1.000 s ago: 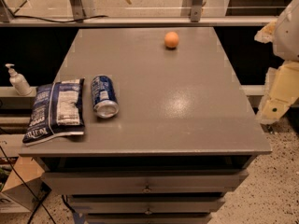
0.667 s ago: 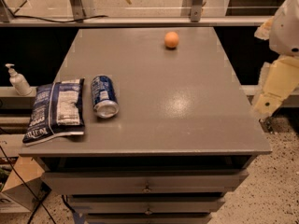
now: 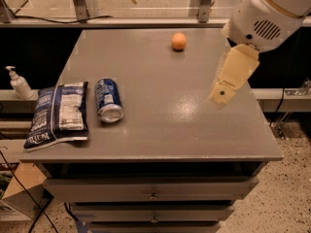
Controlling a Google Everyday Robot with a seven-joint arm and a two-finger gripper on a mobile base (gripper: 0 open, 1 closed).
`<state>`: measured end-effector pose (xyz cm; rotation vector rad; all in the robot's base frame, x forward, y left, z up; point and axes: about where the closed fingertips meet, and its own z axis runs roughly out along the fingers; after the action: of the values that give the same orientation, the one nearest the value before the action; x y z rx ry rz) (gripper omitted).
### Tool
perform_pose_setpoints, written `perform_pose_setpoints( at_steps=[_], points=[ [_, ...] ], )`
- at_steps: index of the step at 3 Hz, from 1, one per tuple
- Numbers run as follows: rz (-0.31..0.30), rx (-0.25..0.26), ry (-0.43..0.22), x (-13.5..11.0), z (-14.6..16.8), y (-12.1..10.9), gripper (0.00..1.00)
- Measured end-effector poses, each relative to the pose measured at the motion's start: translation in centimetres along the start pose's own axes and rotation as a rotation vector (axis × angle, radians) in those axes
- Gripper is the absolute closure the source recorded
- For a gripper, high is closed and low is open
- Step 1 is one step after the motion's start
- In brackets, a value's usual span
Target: Place pepsi can upright
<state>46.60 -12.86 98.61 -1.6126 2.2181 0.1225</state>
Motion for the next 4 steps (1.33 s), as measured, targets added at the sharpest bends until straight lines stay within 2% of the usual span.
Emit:
perform_pose_setpoints(
  at_steps=[1, 2, 3, 4],
  points=[
    [-0.004, -0.018, -0.027, -0.9, 0.1, 0.5, 0.0],
    [0.015, -0.019, -0.028, -1.5, 0.9, 0.1, 0.0],
    [0.024, -0.051, -0.072, -4.2, 2.8, 0.2, 0.0],
    [0.019, -0.116, -0.125, -7.8, 5.5, 0.7, 0.0]
  ],
)
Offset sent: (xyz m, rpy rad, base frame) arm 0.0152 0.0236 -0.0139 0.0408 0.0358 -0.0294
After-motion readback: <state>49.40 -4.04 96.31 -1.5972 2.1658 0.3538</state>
